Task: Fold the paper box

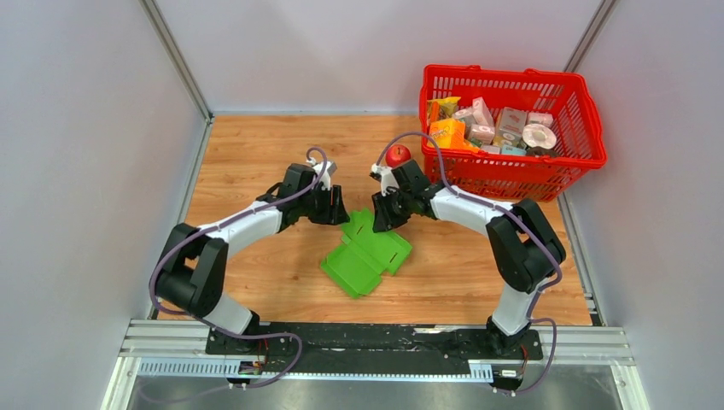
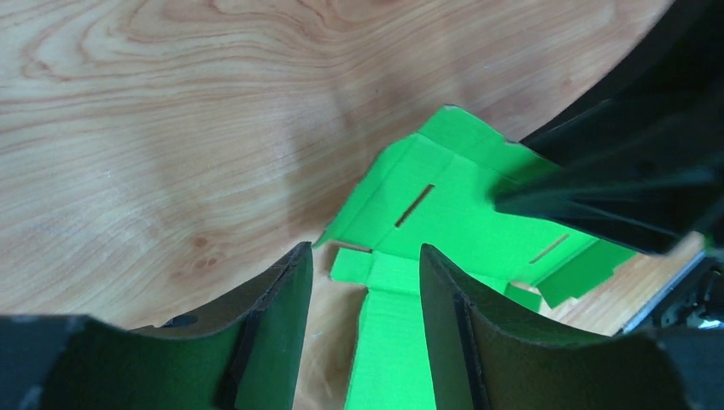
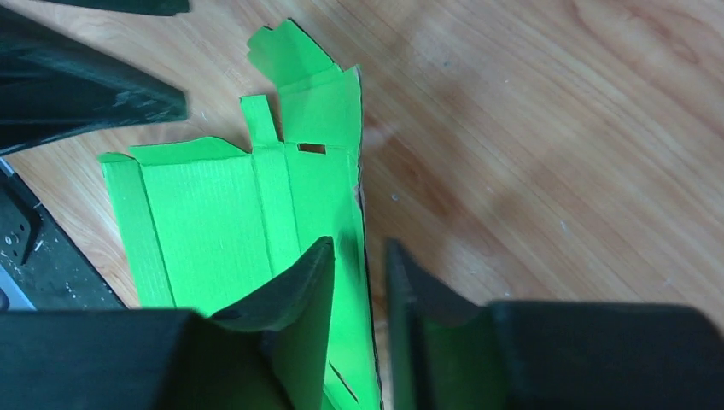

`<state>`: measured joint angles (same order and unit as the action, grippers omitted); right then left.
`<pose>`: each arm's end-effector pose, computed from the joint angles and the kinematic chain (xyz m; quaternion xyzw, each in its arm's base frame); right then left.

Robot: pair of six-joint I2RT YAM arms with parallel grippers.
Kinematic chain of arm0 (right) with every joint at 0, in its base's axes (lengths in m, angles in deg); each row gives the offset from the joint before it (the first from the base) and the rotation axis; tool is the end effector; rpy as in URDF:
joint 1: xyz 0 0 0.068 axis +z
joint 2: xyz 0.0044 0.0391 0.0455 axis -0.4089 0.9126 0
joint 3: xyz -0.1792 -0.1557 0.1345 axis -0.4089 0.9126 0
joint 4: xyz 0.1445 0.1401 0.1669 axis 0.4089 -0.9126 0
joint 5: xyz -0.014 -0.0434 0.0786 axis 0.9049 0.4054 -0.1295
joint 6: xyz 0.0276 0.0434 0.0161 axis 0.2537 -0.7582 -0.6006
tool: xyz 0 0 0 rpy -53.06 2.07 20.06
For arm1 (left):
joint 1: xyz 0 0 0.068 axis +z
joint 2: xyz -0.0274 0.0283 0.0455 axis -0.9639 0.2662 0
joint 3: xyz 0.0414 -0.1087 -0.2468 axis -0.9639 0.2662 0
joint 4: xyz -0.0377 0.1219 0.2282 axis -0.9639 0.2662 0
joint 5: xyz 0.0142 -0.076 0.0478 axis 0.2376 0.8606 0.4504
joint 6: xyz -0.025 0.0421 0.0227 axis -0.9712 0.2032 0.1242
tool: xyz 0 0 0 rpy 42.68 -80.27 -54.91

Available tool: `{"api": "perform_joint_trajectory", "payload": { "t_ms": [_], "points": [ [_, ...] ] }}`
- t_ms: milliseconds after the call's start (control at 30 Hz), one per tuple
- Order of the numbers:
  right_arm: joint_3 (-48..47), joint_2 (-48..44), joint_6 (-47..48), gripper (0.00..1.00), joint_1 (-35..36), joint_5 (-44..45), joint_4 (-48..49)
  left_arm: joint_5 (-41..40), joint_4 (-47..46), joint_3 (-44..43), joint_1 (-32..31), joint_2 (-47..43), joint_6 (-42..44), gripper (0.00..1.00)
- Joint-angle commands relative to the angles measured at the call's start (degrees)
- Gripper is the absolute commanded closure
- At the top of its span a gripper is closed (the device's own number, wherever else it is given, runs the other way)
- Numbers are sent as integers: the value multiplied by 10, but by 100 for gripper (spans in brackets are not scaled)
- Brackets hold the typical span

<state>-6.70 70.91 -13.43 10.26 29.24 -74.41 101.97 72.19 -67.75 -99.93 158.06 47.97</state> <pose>0.2931 0.2178 0.1860 -0.2818 0.8950 0.2825 0.1993 0.2815 -0.1470 0.1918 0.0948 0.9097 -0.2953 0.2761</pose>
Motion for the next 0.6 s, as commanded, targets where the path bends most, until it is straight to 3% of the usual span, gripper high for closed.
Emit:
{"api": "perform_joint_trajectory", "payload": {
  "t_ms": [0,133,333,433,500,567],
  "points": [
    [-12,2,-1,74,3,-26,49,24,-27,28,0,-76,-6,42],
    [5,-27,3,100,3,-35,63,44,-27,46,0,-119,-42,42],
    [57,-79,3,100,6,-73,100,65,-1,1,-6,-132,-110,47],
    [70,-96,6,100,12,-83,112,20,40,-48,-20,-119,-108,53],
    [76,-106,8,100,17,-86,123,-26,89,-89,-31,-99,-102,67],
    [88,-122,8,100,19,-89,132,-59,123,-112,-42,-77,-100,74]
  ]
}}
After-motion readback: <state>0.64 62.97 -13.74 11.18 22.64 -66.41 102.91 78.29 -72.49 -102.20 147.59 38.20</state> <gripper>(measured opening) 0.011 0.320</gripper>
